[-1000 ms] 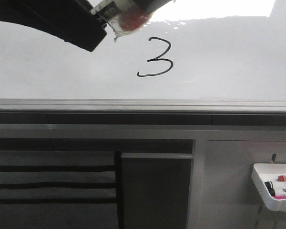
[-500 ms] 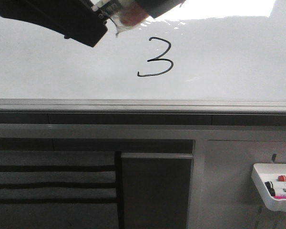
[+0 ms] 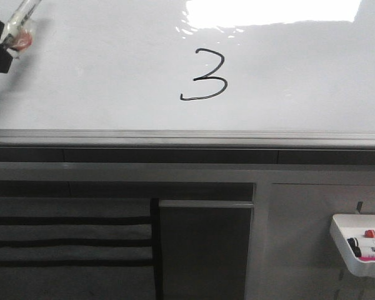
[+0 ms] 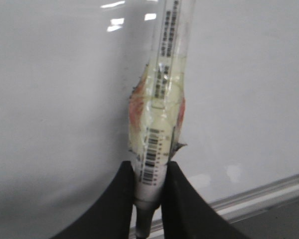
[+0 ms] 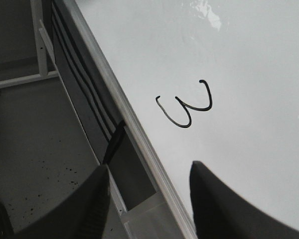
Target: Write number 3 on whiteboard
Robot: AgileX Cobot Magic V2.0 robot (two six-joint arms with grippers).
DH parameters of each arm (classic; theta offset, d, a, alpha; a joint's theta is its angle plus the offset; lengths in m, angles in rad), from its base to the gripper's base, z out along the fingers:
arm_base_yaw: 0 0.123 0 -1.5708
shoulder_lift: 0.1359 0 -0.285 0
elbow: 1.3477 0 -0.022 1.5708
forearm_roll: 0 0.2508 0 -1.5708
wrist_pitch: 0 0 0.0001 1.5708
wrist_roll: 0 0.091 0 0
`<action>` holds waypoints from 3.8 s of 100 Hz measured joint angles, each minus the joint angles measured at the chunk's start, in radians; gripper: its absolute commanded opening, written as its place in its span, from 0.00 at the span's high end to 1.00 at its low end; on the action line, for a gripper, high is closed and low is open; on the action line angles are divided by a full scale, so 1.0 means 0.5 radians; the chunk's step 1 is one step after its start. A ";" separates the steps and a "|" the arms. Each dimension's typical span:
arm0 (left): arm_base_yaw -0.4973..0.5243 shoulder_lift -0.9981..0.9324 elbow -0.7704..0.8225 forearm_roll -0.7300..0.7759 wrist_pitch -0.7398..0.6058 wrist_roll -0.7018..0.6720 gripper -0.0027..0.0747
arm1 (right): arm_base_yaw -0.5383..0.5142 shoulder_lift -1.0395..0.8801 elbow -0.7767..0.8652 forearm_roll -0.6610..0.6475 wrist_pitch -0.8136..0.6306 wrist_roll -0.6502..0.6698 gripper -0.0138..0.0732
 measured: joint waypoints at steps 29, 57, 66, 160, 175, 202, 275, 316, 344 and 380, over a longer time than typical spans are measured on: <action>0.016 0.233 0.000 -0.243 -0.175 -0.005 0.99 | -0.008 0.000 0.000 0.000 0.012 0.002 0.47; 0.016 0.274 -0.072 -0.264 -0.170 -0.005 0.99 | -0.008 0.000 0.000 0.000 0.017 0.002 0.47; 0.016 0.274 -0.076 -0.267 -0.170 -0.005 0.98 | -0.008 0.000 0.000 0.000 0.017 0.002 0.47; 0.021 -0.245 -0.094 0.610 0.262 -0.305 0.54 | -0.266 -0.054 0.000 -0.256 0.317 0.770 0.47; 0.021 -0.539 -0.094 1.459 0.587 -1.070 0.53 | -0.436 -0.123 0.009 -0.476 0.407 1.290 0.51; 0.028 -1.105 0.144 1.979 0.471 -1.811 0.53 | -0.619 -0.516 0.406 -0.504 -0.057 1.585 0.69; 0.028 -1.482 0.649 1.778 -0.114 -1.850 0.99 | -0.627 -1.060 1.090 -0.504 -0.851 1.602 0.92; 0.080 -1.827 0.954 1.778 -0.354 -1.853 0.99 | -0.627 -1.060 1.090 -0.504 -0.851 1.603 0.92; 0.159 -2.313 1.538 1.778 -0.707 -1.853 0.99 | -0.627 -1.060 1.090 -0.504 -0.853 1.603 0.92; 0.159 -2.617 1.538 1.778 -0.634 -1.853 0.99 | -0.627 -1.060 1.091 -0.504 -0.853 1.603 0.92</action>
